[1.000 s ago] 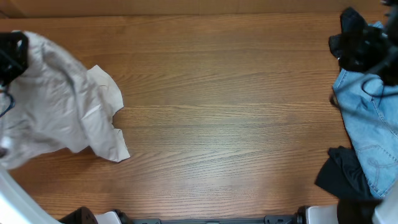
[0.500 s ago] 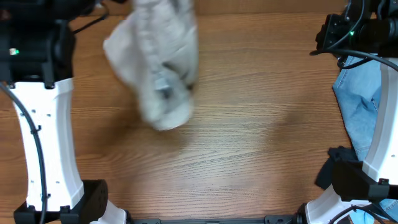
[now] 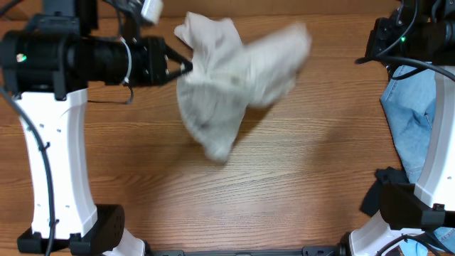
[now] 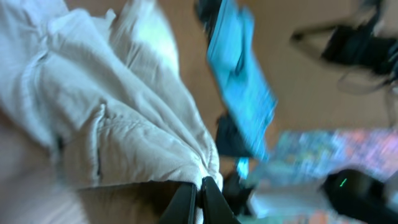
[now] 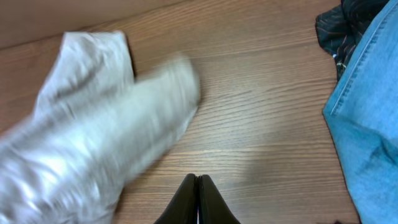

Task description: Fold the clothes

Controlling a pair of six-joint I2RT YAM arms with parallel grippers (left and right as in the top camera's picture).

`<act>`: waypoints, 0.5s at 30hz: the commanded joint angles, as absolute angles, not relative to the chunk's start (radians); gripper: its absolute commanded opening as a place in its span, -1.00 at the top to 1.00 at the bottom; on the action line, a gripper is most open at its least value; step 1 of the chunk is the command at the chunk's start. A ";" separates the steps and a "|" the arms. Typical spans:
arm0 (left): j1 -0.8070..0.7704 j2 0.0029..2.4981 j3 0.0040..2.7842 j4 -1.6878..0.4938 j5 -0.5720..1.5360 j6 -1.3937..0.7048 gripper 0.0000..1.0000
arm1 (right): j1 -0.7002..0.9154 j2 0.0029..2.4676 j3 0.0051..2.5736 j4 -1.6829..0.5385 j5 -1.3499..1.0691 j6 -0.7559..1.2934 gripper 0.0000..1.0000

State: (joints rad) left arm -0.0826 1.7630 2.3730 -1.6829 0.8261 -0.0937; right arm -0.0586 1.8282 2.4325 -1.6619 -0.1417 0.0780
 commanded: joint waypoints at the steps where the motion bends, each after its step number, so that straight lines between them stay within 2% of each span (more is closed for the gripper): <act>1: -0.110 1.795 2.339 -1.689 0.781 0.072 0.92 | -0.063 1.809 2.440 -1.669 -0.131 0.075 0.89; 6: -0.144 1.816 2.199 -1.686 0.579 0.082 0.92 | -0.061 1.810 2.405 -1.694 -0.159 0.075 0.81; 7: -0.147 1.818 2.171 -1.682 0.548 0.082 0.92 | -0.061 1.810 2.385 -1.694 -0.175 0.075 0.72; 9: -0.151 1.826 2.122 -1.661 0.497 0.082 0.92 | -0.060 1.810 2.328 -1.693 -0.213 0.074 0.37; 12: -0.150 1.829 2.067 -1.580 0.379 0.035 0.92 | -0.061 1.810 2.192 -1.683 -0.221 0.074 0.37; 15: -0.134 1.828 2.063 -1.485 0.212 -0.111 0.92 | -0.061 1.810 2.018 -1.626 -0.227 0.070 0.37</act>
State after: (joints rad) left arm -0.1444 1.8320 2.0647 -1.5410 0.4225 0.0074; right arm -0.0582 1.8187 2.1475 -1.6558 -0.2031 0.0772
